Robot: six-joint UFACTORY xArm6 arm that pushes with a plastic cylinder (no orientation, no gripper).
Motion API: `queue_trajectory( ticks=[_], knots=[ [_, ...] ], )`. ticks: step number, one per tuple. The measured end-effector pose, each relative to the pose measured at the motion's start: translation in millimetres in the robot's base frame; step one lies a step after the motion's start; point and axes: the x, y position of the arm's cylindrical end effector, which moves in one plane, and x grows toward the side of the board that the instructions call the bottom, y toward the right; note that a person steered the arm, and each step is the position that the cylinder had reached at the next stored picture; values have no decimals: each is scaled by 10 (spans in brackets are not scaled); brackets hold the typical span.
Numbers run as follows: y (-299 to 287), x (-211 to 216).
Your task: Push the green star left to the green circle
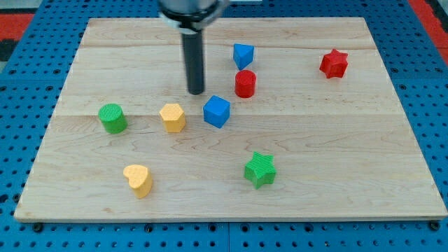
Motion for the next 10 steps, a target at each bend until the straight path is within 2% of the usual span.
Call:
queue_trajectory(
  ticks=[1,2,3,4,5,6,7,8,9,10],
  knots=[
    [134,280],
    [791,472],
    [912,385],
    [1906,273],
    [2273,793],
    [1820,1396],
    [1357,1660],
    [961,1686],
    [928,2037],
    [537,1843]
  ],
)
